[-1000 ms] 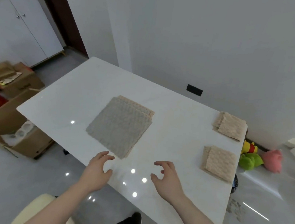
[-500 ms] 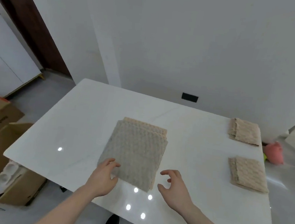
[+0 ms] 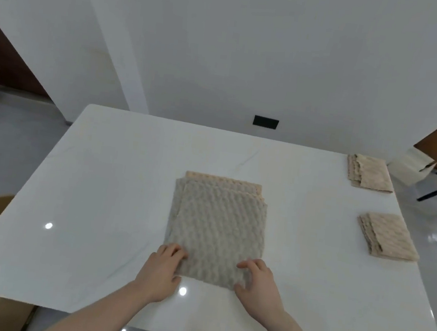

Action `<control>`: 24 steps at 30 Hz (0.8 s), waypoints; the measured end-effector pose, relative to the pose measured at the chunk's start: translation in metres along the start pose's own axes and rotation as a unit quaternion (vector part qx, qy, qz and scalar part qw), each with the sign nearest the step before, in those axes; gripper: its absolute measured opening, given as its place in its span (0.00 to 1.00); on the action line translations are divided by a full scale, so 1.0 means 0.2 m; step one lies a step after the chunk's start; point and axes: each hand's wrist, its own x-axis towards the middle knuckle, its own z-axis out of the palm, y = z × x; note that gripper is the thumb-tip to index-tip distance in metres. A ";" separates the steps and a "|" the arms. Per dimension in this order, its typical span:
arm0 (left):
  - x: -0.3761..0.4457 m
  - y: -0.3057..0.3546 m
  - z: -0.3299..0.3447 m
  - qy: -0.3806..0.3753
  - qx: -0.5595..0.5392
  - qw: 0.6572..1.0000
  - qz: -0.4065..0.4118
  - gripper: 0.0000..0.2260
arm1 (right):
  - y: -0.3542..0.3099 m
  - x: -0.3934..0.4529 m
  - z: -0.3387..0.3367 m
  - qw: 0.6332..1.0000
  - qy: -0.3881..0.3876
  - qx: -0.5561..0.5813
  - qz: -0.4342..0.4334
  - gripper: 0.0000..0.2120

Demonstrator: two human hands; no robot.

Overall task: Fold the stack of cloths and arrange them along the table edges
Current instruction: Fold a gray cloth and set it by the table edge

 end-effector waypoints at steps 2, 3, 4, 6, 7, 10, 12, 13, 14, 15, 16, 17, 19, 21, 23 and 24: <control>0.02 -0.06 0.04 0.044 -0.011 0.999 0.030 0.17 | 0.03 0.03 0.04 1.000 -0.002 -0.015 -0.001 0.21; 0.03 -0.08 0.06 0.065 -0.018 0.997 0.044 0.15 | 0.05 0.04 0.07 1.000 -0.003 -0.022 -0.003 0.22; 0.04 -0.10 0.07 0.085 -0.025 0.994 0.058 0.13 | 0.08 0.06 0.09 1.000 -0.001 -0.030 -0.010 0.22; 0.06 -0.14 0.11 0.127 -0.036 0.987 0.087 0.10 | 0.15 0.09 0.16 0.998 0.027 -0.032 -0.035 0.21; 0.07 -0.16 0.13 0.148 -0.043 0.983 0.101 0.09 | 0.18 0.11 0.19 0.997 0.059 -0.024 -0.050 0.20; 0.09 -0.20 0.21 0.211 -0.066 0.967 0.126 0.09 | 0.26 0.15 0.31 0.978 0.182 0.002 -0.103 0.17; 0.10 -0.23 0.26 0.239 -0.076 0.959 0.132 0.08 | 0.30 0.16 0.38 0.962 0.231 -0.012 -0.142 0.16; 0.10 -0.24 0.29 0.247 -0.083 0.957 0.132 0.09 | 0.31 0.17 0.40 0.956 0.248 -0.020 -0.153 0.16; 0.10 -0.25 0.30 0.252 -0.089 0.955 0.129 0.10 | 0.32 0.17 0.41 0.952 0.262 -0.021 -0.159 0.17; 0.11 -0.26 0.31 0.253 -0.093 0.955 0.125 0.11 | 0.33 0.17 0.42 0.948 0.273 -0.020 -0.162 0.17; 0.10 -0.26 0.32 0.251 -0.093 0.956 0.123 0.11 | 0.33 0.17 0.44 0.945 0.281 -0.022 -0.166 0.17; 0.10 -0.27 0.32 0.248 -0.094 0.957 0.120 0.11 | 0.33 0.17 0.45 0.944 0.283 -0.026 -0.167 0.18; 0.10 -0.27 0.33 0.243 -0.107 0.957 0.115 0.11 | 0.33 0.17 0.47 0.943 0.285 -0.033 -0.168 0.19; 0.10 -0.28 0.33 0.242 -0.113 0.956 0.119 0.11 | 0.33 0.16 0.49 0.942 0.289 -0.045 -0.165 0.21; 0.10 -0.28 0.33 0.244 -0.118 0.955 0.123 0.10 | 0.34 0.16 0.51 0.941 0.294 -0.049 -0.161 0.21; 0.10 -0.29 0.34 0.244 -0.120 0.954 0.125 0.10 | 0.34 0.17 0.52 0.939 0.299 -0.053 -0.163 0.21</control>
